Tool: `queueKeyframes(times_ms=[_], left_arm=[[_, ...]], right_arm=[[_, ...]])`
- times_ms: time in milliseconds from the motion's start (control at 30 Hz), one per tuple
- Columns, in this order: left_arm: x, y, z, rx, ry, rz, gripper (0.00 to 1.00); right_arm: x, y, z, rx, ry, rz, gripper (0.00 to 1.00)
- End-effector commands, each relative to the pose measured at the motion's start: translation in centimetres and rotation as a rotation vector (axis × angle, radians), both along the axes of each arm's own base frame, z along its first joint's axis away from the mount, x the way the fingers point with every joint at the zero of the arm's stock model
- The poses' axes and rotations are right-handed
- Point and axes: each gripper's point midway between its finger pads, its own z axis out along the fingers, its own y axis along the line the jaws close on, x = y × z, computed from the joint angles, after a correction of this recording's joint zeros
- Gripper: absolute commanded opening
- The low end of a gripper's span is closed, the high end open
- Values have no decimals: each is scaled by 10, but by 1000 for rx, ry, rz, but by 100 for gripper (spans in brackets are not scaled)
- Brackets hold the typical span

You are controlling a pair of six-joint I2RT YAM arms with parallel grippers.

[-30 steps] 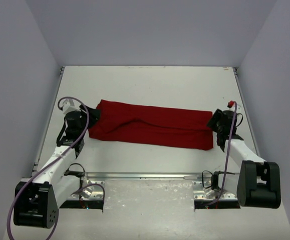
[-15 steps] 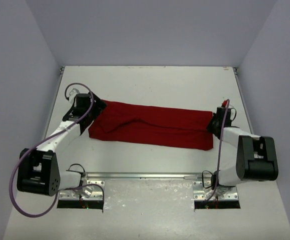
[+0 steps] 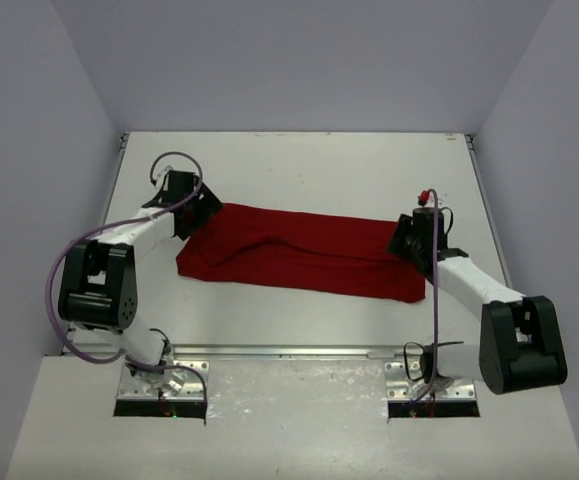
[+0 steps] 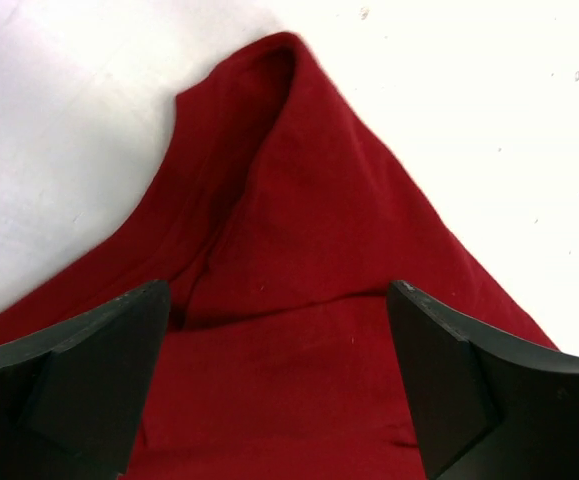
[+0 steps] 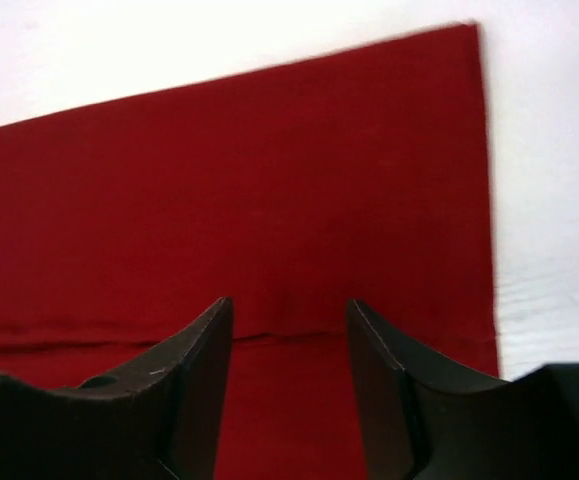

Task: Fold and stack the t-shirts
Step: Fold the tshirt

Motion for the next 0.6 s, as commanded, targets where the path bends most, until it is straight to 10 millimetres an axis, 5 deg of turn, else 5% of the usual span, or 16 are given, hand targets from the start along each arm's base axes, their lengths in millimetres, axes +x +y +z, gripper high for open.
queueKeyframes(times_ms=[0, 133, 333, 567], left_arm=[[16, -11, 3, 50, 3, -120, 88], [11, -47, -3, 46, 15, -215, 84], [10, -80, 0, 212, 66, -318, 80], [16, -71, 0, 398, 149, -321, 80]], right_arm=[[9, 24, 30, -32, -106, 96, 50], [1, 48, 54, 16, -170, 176, 57], [-21, 80, 63, 82, -145, 306, 57], [-33, 88, 64, 111, -137, 350, 57]])
